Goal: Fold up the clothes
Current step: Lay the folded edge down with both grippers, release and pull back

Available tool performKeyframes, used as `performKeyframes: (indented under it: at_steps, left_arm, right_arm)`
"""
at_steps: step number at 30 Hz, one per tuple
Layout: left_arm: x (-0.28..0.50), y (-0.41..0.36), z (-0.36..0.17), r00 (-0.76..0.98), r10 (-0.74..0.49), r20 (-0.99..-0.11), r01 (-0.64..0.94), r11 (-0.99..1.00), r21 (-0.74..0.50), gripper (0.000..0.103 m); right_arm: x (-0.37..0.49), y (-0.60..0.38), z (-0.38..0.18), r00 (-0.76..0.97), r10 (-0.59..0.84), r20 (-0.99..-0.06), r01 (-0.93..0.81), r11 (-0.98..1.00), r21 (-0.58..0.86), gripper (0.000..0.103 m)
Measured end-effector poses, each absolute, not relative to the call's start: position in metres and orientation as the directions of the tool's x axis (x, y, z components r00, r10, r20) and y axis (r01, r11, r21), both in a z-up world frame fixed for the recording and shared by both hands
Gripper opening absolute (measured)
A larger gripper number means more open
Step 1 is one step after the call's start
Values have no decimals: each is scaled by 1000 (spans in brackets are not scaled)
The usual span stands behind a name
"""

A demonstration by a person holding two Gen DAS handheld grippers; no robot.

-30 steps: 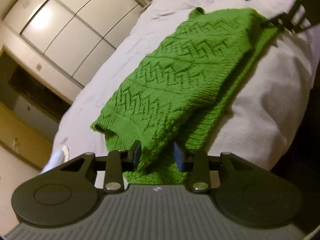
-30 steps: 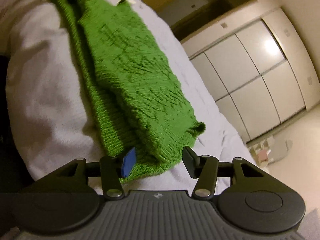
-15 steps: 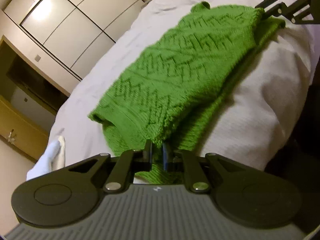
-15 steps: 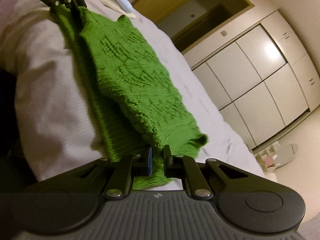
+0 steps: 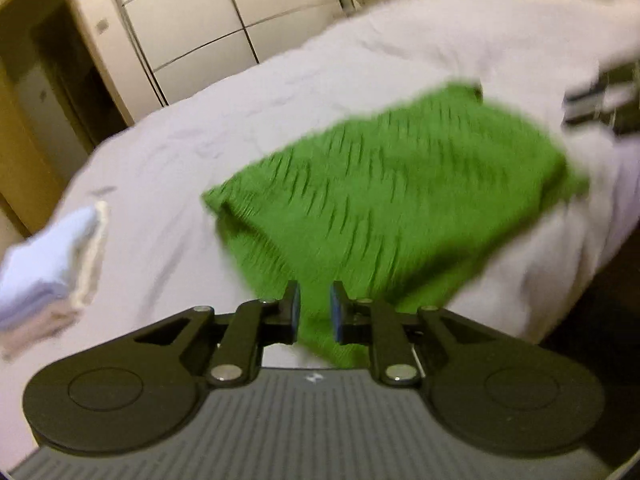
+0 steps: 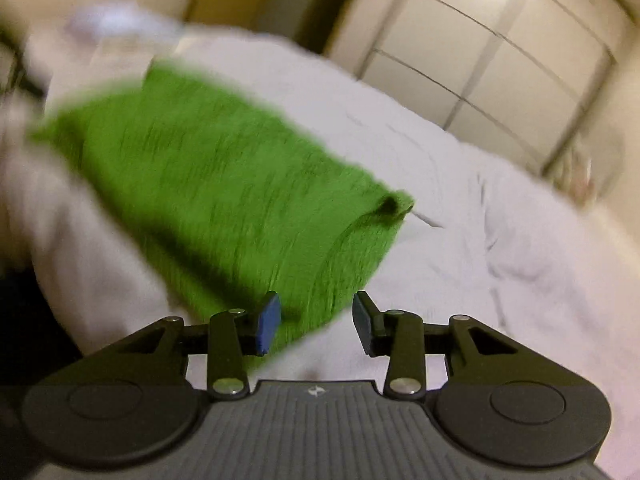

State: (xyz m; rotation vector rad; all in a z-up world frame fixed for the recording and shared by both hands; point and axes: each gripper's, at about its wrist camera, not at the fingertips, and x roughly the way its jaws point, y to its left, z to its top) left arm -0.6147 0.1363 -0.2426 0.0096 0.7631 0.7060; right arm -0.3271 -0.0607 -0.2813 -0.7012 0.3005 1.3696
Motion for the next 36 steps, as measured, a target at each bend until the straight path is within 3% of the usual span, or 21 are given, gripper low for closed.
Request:
performKeyframes:
  at_steps: [2, 5, 10, 13, 16, 24, 29, 30, 32, 36]
  left_arm:
    - [-596, 142, -240, 563, 543, -623, -576, 798, 175, 14]
    - [-575, 149, -256, 549, 515, -658, -558, 812, 170, 15]
    - [-575, 158, -296, 484, 490, -725, -545, 817, 189, 15]
    - [-587, 171, -282, 509, 441, -739, -564, 820, 100, 14]
    - [-583, 201, -260, 530, 466, -708, -592, 802, 84, 14]
    - [-540, 296, -241, 549, 557, -624, -662, 745, 82, 14]
    - [-541, 338, -291, 474, 541, -694, -713, 699, 58, 15]
    - [-545, 342, -302, 470, 534, -703, -722, 691, 42, 15]
    - [-556, 345, -308, 498, 524, -691, -746, 665, -33, 14]
    - [-563, 336, -291, 468, 549, -692, -776, 630, -26, 11]
  right_arm:
    - [-322, -48, -265, 110, 821, -560, -991, 49, -123, 39]
    - [-327, -30, -263, 10, 840, -543, -999, 32, 31, 39]
    - [-330, 4, -304, -23, 757, -653, -995, 44, 86, 39]
    - [-316, 4, -311, -85, 725, -684, -987, 32, 156, 40]
    - [-293, 10, -293, -155, 695, -703, -969, 32, 246, 39]
    - [-250, 107, -263, -26, 781, -624, -990, 66, 124, 40]
    - [-231, 167, -294, 60, 747, -663, -993, 115, 39, 39]
    - [-224, 172, -305, 69, 725, -685, -991, 126, 33, 32]
    - [-213, 173, -323, 54, 705, -708, -989, 133, 57, 31]
    - [-202, 160, -320, 48, 726, -686, -971, 195, 138, 31]
